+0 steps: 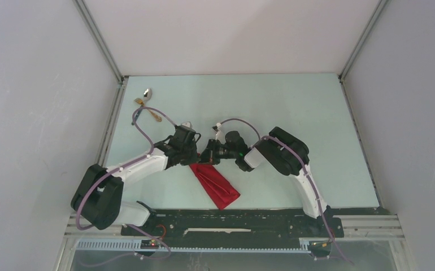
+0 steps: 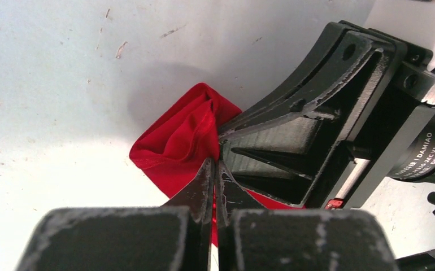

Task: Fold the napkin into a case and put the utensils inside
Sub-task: Stuff the top corner of the smaller-rectangle-folded napkin into the folded napkin.

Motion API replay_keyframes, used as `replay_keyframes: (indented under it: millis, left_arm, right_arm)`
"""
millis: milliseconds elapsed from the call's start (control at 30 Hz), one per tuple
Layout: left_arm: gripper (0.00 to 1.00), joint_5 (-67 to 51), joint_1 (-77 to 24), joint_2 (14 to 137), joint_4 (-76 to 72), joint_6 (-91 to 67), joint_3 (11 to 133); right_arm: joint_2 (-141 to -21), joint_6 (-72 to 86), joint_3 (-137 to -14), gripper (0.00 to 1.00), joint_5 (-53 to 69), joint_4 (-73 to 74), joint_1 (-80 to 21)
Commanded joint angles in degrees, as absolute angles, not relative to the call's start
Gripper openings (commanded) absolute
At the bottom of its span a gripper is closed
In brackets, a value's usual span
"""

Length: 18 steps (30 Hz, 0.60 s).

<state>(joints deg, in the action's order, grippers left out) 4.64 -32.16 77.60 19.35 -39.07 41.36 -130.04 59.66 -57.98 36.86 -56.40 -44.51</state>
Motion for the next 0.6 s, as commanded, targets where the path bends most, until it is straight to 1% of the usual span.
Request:
replay_keyframes:
  millis: [0, 200, 267, 333, 400, 467, 567]
  left_arm:
    - [0.00, 3.1, -31.9, 78.0, 17.3, -40.3, 41.7]
    - [0.01, 3.3, -31.7, 78.7, 17.6, -39.6, 42.2]
    - [0.10, 3.7, -31.1, 77.6, 17.8, -39.5, 42.0]
    - [0.25, 3.8, -29.8, 75.7, 18.2, -39.5, 41.3]
    - [0.36, 3.4, -28.5, 73.1, 18.9, -39.1, 40.8]
    - [0.44, 3.3, -27.5, 69.9, 19.7, -38.8, 40.4]
    - [0.50, 4.0, -26.4, 64.6, 21.4, -38.7, 40.0]
  right_arm:
    - [-132.0, 58.1, -61.1, 0.00, 33.9, -53.7, -46.0]
    - [-132.5, 58.1, -60.6, 0.00, 32.0, -49.9, -45.6]
    - [-132.5, 58.0, -60.4, 0.00, 32.0, -49.3, -45.5]
    - [-132.3, 57.6, -60.3, 0.00, 32.1, -48.7, -45.6]
    - [-131.9, 56.9, -60.3, 0.00, 31.9, -47.5, -45.8]
    - [-131.4, 56.2, -60.3, 0.01, 31.5, -46.4, -46.1]
    - [-130.7, 55.3, -60.3, 0.03, 31.2, -45.1, -46.3]
